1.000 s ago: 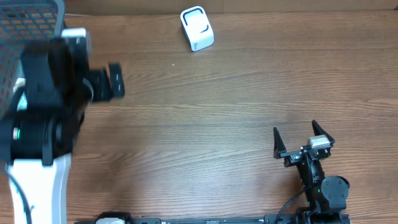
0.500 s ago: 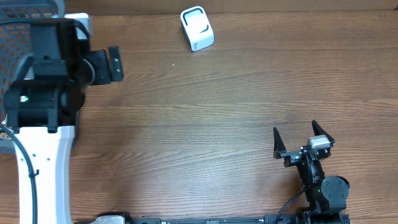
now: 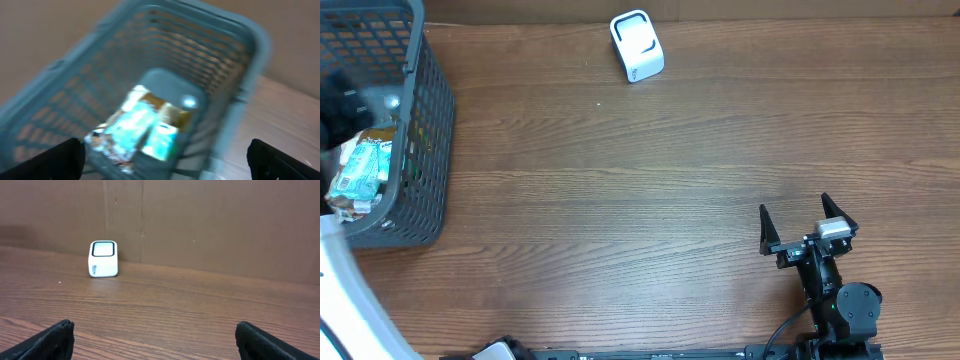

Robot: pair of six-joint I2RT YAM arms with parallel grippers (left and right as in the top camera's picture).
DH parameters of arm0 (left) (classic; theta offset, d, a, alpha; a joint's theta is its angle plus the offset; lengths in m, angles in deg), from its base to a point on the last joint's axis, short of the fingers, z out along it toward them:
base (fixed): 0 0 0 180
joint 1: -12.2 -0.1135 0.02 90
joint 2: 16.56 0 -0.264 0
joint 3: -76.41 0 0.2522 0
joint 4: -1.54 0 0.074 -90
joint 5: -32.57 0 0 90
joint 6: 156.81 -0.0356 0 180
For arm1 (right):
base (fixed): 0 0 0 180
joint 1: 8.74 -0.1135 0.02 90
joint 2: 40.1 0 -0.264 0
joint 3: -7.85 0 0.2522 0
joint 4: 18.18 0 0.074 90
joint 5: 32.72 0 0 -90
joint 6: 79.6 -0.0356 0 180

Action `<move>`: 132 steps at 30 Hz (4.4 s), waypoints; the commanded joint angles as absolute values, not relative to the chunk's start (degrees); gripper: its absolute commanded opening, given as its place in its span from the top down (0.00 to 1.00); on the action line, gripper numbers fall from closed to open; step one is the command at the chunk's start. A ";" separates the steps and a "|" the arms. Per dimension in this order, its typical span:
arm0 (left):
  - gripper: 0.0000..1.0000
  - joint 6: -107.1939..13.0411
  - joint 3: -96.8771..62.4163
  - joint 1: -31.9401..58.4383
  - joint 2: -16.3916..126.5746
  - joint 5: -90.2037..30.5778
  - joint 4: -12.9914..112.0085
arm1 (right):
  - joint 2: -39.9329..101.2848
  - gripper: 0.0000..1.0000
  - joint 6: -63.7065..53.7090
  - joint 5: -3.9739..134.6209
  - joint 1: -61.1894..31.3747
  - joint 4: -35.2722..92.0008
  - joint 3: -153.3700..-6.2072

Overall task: Scan the item barcode
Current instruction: 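Move the left gripper over the grey basket and lower into it, then grasp the Kleenex tissue pack inside the basket with the left gripper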

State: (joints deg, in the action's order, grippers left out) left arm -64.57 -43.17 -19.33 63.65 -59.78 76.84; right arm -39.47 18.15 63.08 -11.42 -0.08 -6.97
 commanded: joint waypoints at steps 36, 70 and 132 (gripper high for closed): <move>0.23 -91.57 -44.42 -28.36 98.66 -34.99 81.78 | -39.89 0.00 18.39 63.39 -11.66 -0.19 -6.36; 0.14 -85.88 -42.41 -23.96 100.13 -48.44 82.17 | -39.89 0.00 18.39 63.39 -11.66 -0.19 -6.36; 0.59 -81.32 -42.72 -23.72 97.50 -49.18 77.47 | -39.89 0.00 18.39 63.39 -11.66 -0.19 -6.36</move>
State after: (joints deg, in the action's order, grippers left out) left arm -83.17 -37.32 -24.14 99.49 -48.28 76.49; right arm -39.45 18.13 63.06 -11.42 -0.04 -6.95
